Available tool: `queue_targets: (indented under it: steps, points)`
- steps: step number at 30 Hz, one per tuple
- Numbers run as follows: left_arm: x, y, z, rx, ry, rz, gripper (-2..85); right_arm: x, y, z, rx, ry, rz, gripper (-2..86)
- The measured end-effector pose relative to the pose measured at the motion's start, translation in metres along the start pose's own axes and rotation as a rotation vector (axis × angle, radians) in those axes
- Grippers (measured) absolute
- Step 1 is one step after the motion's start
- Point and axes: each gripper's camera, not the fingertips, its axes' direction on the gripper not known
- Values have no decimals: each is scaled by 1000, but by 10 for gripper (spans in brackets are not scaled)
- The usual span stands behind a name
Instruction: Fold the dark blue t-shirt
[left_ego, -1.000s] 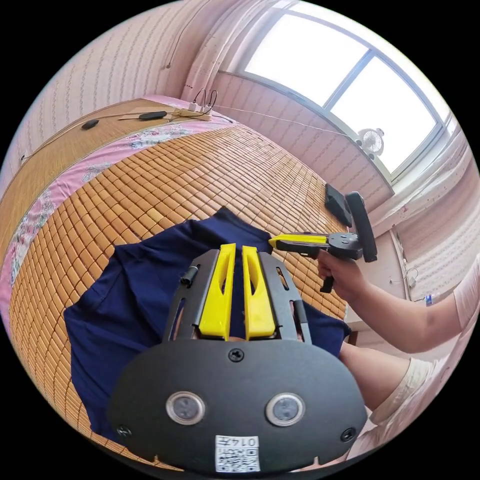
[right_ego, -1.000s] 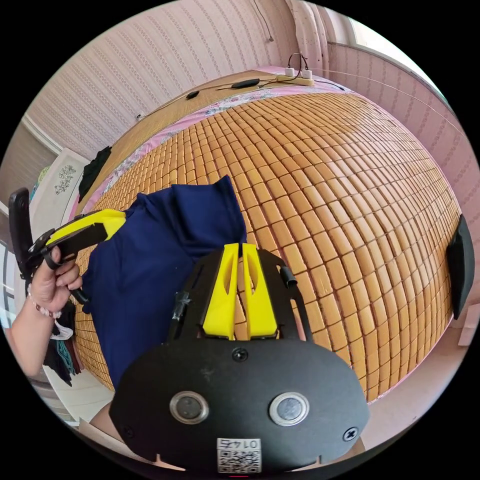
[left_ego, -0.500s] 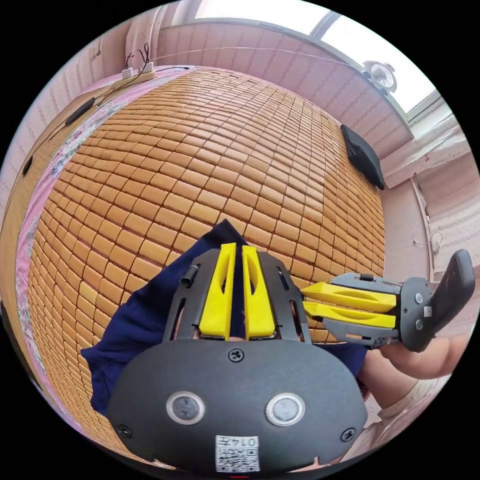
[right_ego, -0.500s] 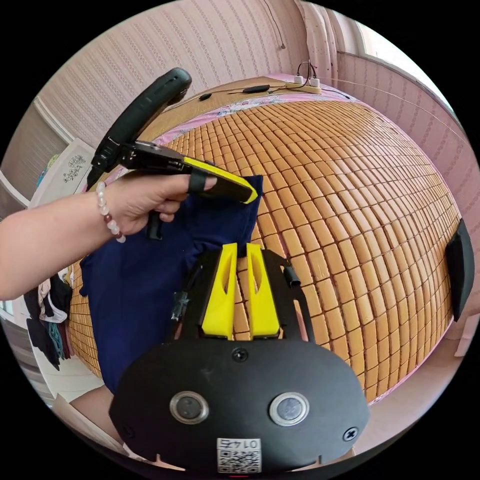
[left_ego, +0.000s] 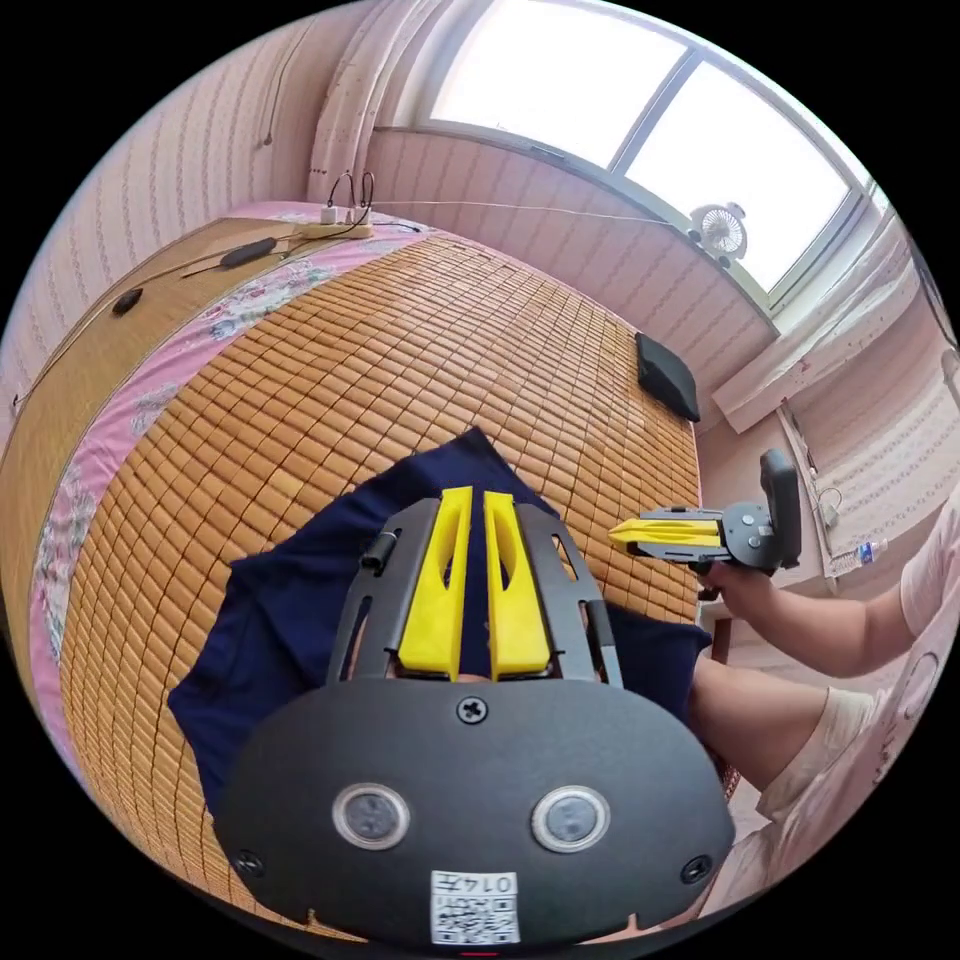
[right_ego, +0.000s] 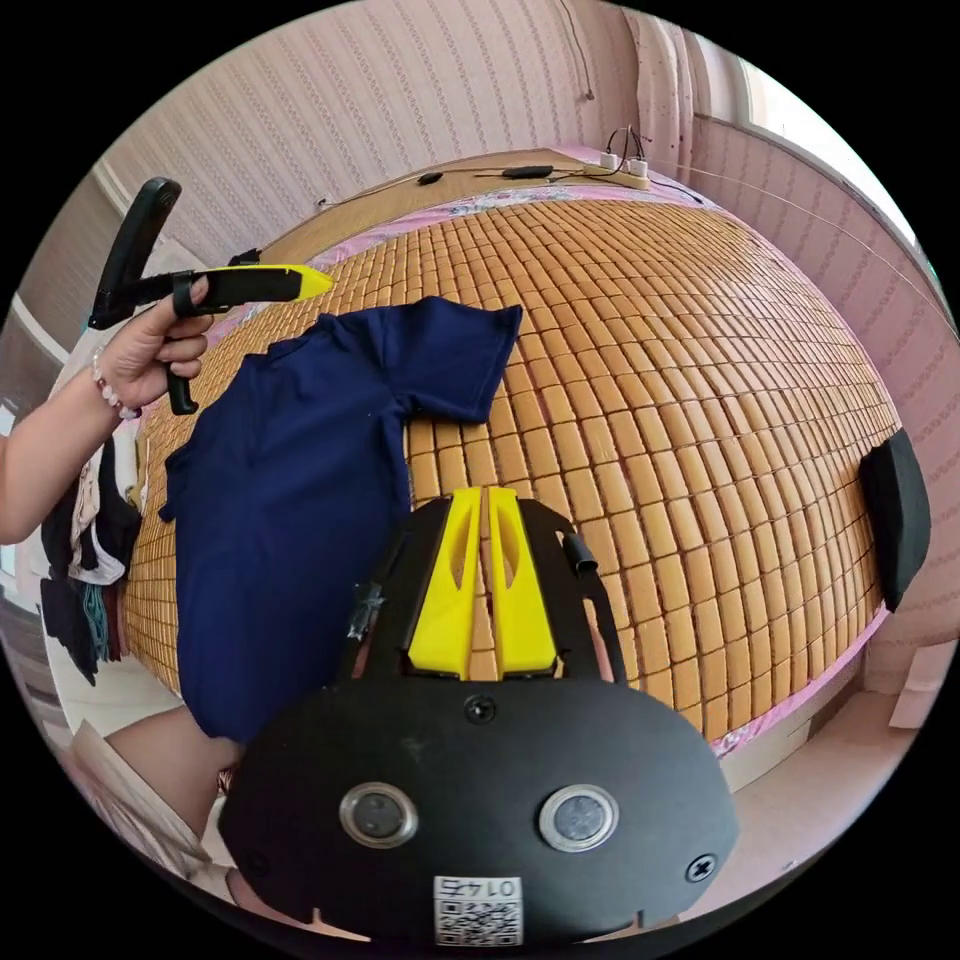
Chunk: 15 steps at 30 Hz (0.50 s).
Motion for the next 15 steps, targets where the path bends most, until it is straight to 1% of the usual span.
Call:
queue_targets:
  steps: [2, 3, 5, 7, 9, 11, 13, 15]
  points:
    - [0, 65, -16, -95, -37, -82, 12, -22, 22, -6, -75, -35, -76, 2]
    - [1, 82, -19, -124, -42, -109, 11, -28, 26, -7, -93, -40, -93, 2]
    - [10, 149, -26, -229, -47, -228, 10, -52, 42, -8, -148, 10, -121, 0]
    - [18, 192, -32, -278, -40, -348, 14, -68, 47, -7, -165, 58, -138, -1]
    - [28, 227, -40, -272, -41, -444, 17, -82, 48, -1, -204, 92, -150, -2]
    - [43, 260, -47, -265, -54, -522, 18, -99, 49, 8, -249, 177, -173, -3]
    - [52, 280, -45, -276, -98, -544, 13, -110, 48, 8, -237, 225, -156, -4]
    - [57, 297, -37, -327, -132, -559, 4, -118, 47, 9, -232, 240, -120, -4]
